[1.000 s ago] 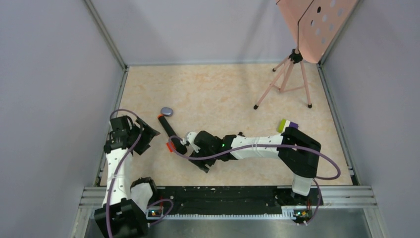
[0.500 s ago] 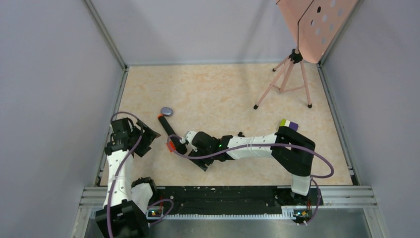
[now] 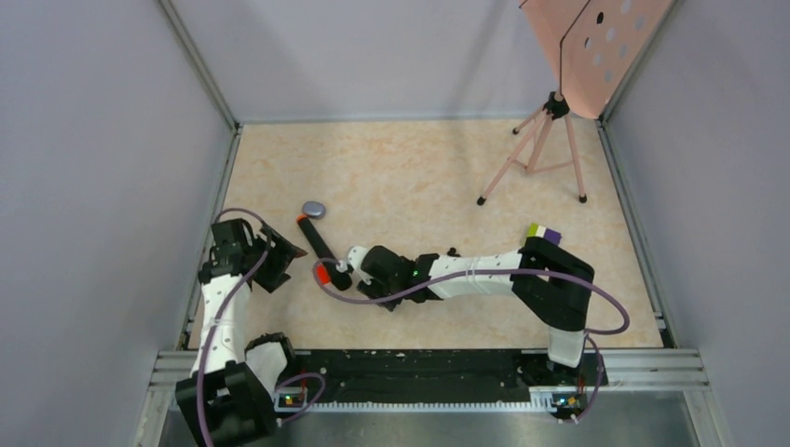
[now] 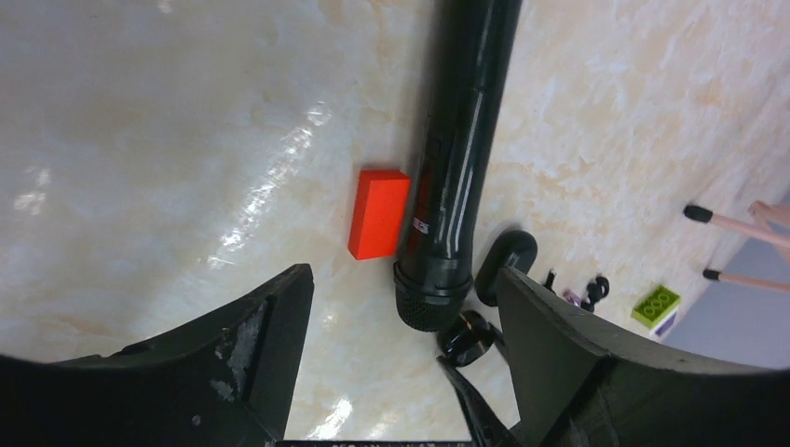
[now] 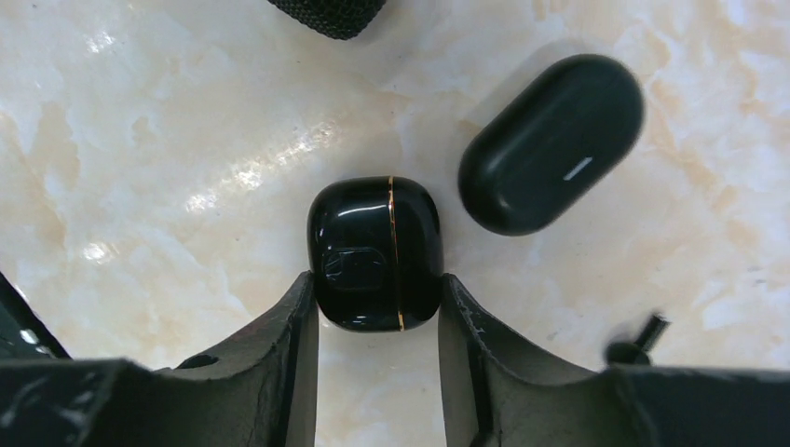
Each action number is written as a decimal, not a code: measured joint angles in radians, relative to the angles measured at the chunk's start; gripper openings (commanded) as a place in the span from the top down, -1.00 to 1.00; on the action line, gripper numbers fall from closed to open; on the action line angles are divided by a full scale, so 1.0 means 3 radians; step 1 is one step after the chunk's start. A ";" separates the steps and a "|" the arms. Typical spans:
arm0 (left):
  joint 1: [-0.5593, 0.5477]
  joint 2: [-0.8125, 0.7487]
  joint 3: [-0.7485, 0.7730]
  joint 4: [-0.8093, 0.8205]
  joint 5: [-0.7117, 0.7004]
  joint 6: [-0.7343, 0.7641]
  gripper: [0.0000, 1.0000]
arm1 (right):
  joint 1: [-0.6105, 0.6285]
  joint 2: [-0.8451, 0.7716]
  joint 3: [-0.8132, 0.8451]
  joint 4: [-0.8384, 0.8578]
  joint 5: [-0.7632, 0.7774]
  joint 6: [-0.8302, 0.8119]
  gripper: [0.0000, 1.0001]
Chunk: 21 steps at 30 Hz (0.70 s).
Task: Insert the wireless bluetooth earbuds into the charging case
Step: Pick up the charging case at the center of the board.
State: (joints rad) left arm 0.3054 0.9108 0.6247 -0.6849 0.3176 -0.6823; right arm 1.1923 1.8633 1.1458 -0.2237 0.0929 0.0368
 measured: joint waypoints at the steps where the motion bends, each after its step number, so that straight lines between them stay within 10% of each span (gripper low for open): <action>1: -0.0024 0.0064 0.0019 0.0006 0.0047 0.0003 -0.54 | -0.0019 -0.0024 -0.0009 0.0001 0.0025 -0.0112 0.73; 21: -0.1446 0.1307 0.1733 0.1256 0.1837 0.1143 -0.43 | -0.1127 -0.1565 -0.0221 0.0524 -0.0666 -0.2186 0.75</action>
State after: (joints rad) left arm -0.1284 1.3029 1.1446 -0.3080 0.8688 -0.3393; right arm 0.8543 1.3937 1.0794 -0.0666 -0.1070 -0.6189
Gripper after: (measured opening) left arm 0.751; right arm 0.418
